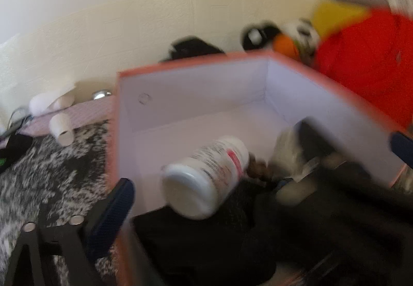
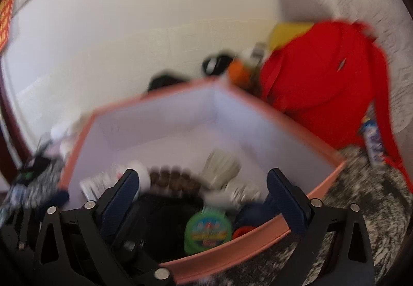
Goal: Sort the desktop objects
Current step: 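Grasp the clear plastic box with the left tool while the right tool grasps the white cup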
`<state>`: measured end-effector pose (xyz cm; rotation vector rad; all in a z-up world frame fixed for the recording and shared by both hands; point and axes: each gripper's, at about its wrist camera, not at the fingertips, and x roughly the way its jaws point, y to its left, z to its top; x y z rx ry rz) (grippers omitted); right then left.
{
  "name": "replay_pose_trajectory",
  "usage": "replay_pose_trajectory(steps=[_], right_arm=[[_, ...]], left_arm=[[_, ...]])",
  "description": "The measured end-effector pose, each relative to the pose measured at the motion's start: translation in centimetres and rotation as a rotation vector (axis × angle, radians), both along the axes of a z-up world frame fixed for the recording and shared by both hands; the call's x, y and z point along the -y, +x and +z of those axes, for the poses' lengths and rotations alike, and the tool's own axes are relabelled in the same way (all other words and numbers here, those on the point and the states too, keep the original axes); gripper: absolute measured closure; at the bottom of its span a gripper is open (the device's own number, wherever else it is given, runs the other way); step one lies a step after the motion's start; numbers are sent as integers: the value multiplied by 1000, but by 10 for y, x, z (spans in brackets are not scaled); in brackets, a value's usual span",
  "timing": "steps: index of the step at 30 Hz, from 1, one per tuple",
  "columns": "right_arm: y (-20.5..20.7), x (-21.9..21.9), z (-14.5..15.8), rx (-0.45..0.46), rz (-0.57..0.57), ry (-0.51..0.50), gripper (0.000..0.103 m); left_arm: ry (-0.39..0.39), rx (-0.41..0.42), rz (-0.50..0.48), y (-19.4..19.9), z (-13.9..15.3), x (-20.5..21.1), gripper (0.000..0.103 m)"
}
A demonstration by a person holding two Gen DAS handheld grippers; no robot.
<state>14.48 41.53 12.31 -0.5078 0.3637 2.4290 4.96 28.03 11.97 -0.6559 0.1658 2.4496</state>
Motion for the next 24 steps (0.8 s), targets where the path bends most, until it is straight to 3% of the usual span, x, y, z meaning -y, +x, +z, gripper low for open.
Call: replay_pose_trajectory(steps=[3,6,9,13,22,24], right_arm=[[25,14,33,-190,-35,55,2],[44,28,49,-328,-22,51,0],[33,42,45,-310,6,40,0],[20,60,39,-285,43,25,0],[-4,114,32,-251,162,65,0],[-10,127,31,-242,196,80,0]], left_arm=[[66,-64,3,11,29,19,10],[69,-141,40,21,48,40,5],[50,-154,73,19,49,56,4],[5,-99,144,0,39,81,4],[-94,-22,445,-73,12,186,4],[-135,-36,494,-95,2,207,4]])
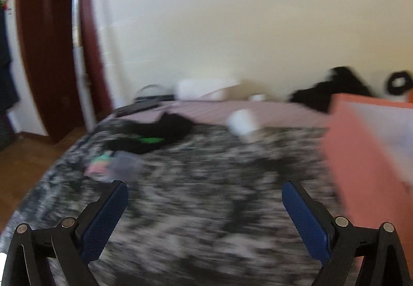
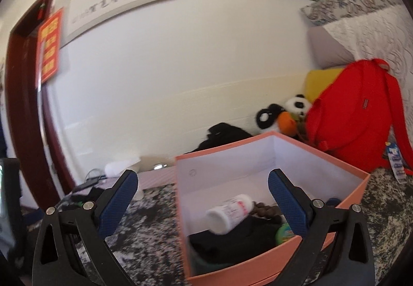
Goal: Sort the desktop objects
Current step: 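Grasp the clear plastic box with the left tool while the right tool grasps the white cup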
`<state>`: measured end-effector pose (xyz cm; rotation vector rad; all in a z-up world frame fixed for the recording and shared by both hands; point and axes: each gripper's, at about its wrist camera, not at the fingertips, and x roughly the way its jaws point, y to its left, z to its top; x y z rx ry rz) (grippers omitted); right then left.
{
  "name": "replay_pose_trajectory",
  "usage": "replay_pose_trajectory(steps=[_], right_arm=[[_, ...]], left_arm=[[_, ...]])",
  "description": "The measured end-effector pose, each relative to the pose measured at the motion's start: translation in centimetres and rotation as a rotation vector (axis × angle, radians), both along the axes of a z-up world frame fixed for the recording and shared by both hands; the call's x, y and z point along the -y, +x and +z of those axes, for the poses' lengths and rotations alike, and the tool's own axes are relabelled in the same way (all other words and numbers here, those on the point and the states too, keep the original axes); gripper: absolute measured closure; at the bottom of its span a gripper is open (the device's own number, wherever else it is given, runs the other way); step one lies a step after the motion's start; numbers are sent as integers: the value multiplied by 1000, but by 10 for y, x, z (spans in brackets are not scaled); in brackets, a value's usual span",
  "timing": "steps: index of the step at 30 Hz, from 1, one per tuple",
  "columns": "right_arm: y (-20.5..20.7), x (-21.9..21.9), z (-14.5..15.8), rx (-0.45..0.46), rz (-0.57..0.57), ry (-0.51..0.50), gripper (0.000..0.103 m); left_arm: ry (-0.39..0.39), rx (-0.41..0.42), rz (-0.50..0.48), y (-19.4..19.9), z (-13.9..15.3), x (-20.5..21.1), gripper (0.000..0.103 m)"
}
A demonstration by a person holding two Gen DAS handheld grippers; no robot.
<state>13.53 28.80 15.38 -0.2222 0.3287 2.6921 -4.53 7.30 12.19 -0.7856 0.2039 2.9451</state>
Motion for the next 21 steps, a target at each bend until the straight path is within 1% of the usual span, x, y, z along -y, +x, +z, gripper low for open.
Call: replay_pose_trajectory(steps=[2,3,6,7,9,11,12,15,16,17,18,19,20,21], right_arm=[[-6,13,-2,8,37,18,0],[-10,20,-4,14,52,32,0],[-24,41,-10,32,96,70,0],[-31,47,-14,42,110,78,0],[-45,60,-22,61,138,93,0],[-58,72,-31,80,165,107,0],[-65,77,-34,88,178,115,0],[-102,88,-48,114,218,131,0],[-118,91,-53,127,235,129,0],[-141,92,-58,150,261,113,0],[-164,92,-64,175,279,96,0],[-192,90,-71,208,278,77,0],[-221,88,-78,241,277,58,1],[-249,85,-84,274,276,39,1]], left_arm=[[-39,-5,41,-23,-11,19,4],[-56,6,64,-39,-18,30,4],[-71,84,113,-96,-45,54,8],[-85,89,108,-111,-52,57,10],[-127,89,95,-141,-66,59,10],[-140,98,74,-164,-80,60,10],[-129,126,69,-176,-87,61,10],[-47,279,69,-207,-116,70,11],[1,319,65,-216,-122,75,13],[104,346,58,-221,-123,87,17],[179,355,61,-223,-123,97,20],[193,348,72,-222,-123,100,28],[206,341,82,-221,-122,102,42],[210,336,80,-221,-121,102,46]])
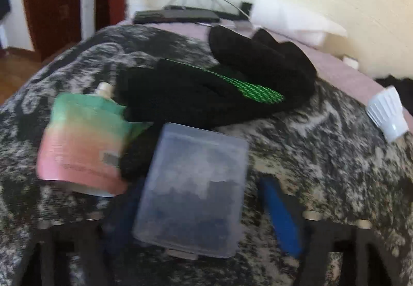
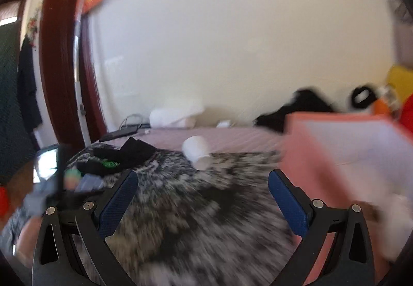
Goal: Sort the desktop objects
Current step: 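Grasp the clear plastic box with the left tool while the right tool grasps the white cup, then carry the clear box and white cup into the pink box and release both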
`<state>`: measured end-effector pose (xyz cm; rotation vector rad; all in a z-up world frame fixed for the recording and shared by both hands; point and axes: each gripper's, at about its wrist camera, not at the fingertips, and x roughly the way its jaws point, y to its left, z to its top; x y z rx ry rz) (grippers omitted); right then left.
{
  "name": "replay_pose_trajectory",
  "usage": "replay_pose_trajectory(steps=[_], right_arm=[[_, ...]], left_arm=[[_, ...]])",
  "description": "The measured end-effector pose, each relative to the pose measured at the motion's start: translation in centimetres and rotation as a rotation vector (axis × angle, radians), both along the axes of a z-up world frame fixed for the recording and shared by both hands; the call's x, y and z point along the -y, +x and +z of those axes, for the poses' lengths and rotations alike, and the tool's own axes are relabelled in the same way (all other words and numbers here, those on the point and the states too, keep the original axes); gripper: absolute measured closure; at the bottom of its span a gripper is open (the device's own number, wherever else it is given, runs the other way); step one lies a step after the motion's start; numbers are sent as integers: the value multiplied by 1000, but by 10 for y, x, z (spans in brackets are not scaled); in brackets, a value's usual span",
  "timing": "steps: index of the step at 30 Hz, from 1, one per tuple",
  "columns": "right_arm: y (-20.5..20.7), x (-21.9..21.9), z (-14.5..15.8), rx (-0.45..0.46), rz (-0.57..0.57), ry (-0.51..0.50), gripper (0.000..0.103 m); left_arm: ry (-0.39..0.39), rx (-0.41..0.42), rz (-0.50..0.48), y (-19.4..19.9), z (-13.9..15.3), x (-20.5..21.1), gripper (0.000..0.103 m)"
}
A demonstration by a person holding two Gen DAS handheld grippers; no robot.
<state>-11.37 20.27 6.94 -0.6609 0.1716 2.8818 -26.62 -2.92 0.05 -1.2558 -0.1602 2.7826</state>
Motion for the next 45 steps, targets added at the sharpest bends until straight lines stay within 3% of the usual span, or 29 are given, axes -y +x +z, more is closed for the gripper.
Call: replay_pose_trajectory(steps=[5,10,11,12,13,14,18,22,26,30,32,38,43,45], right_arm=[[-138,-11,-34,172,-18,-65,7],[-204,-7,-71,306,30,-62,8],[-212,-6,-78,339,39,-62,15],[-217,-7,-83,365,41,-69,49],[-216,-7,-83,360,35,-73,58],[-213,-8,-81,350,34,-79,58],[-170,-1,-55,273,79,-133,58],[-72,20,-21,209,124,-119,58],[25,40,13,145,167,-105,58],[120,37,43,45,130,-9,58],[154,26,52,-8,95,-11,58],[191,-20,79,-58,32,-43,58],[213,-45,99,-101,17,-65,58],[219,-48,105,-106,23,-57,58]], left_arm=[[15,-5,-28,2,1,-6,46],[-16,-3,-30,1,0,-6,46],[-11,-5,-33,-2,0,-3,46],[-1,-9,-39,-1,0,-2,46],[9,-12,-44,0,1,-1,47],[19,-15,-50,0,2,-1,47],[47,-38,-77,5,6,0,48],[51,-84,-91,18,16,-3,48],[-20,-107,-122,45,31,-12,48],[-77,-138,-164,86,68,-31,48],[-80,-176,-190,109,92,-44,48],[-77,-279,-250,201,155,-83,48],[31,-234,-228,247,169,-95,48],[80,-251,-214,268,169,-97,48]])
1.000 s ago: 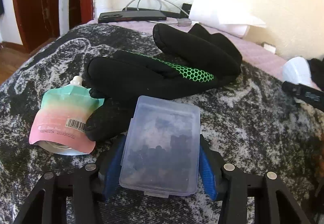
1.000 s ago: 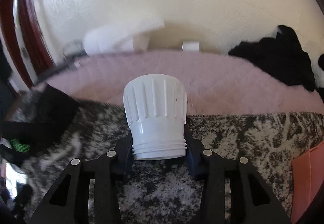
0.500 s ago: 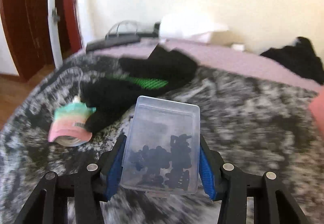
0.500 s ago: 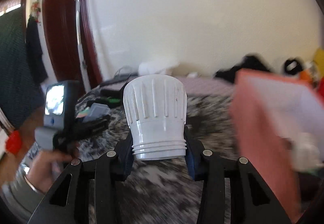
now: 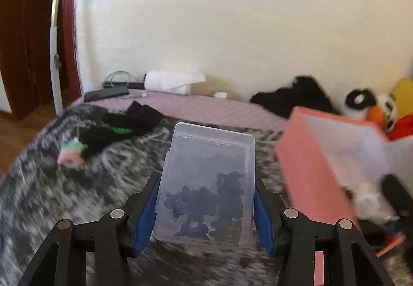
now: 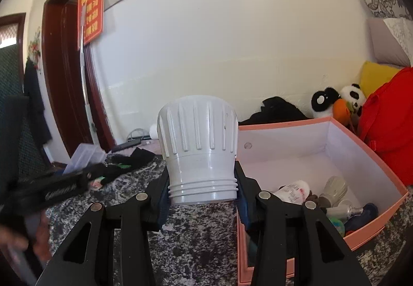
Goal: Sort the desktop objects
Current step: 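Carry the clear box and white cup into the pink box and release both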
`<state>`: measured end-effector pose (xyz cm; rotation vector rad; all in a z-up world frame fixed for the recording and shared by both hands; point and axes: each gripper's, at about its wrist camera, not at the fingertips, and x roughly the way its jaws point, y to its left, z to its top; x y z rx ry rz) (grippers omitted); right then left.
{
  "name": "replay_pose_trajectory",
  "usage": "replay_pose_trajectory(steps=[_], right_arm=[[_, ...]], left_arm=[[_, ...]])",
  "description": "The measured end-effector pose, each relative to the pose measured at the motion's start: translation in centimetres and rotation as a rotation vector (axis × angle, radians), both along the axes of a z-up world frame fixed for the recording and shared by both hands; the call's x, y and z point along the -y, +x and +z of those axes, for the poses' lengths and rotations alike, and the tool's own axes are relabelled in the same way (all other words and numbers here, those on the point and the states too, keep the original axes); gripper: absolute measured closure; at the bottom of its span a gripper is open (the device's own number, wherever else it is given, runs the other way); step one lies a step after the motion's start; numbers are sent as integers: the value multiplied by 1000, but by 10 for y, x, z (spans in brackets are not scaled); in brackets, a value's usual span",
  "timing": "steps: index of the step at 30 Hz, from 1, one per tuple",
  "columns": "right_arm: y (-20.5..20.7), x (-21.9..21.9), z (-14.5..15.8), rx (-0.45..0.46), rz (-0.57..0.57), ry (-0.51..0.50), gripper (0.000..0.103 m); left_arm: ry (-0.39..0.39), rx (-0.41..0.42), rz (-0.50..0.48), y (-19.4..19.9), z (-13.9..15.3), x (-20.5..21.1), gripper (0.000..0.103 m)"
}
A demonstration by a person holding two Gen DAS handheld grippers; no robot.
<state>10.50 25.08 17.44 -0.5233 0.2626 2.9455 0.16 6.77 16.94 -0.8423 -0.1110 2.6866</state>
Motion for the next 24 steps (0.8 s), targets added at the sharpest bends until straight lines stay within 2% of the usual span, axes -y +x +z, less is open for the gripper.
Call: replay_pose_trajectory(steps=[3,7,15,19,24], right_arm=[[5,3,4,-13,8,31,58],[9,12,5,-14,9,78,58],[-2,21,-6,10,-11,116,58],[-6,10,-11,15,-30,99,57],[-6,-22,-10,19,-97,65,57]], left_arm=[[14,-50,21,25,-7,-5,48],[-41,-110,34,30,-9,-20,47],[3,-53,20,12,-25,-37,47],[35,-71,-2,14,-23,-44,47],[47,-108,-91,27,-20,-76,47]])
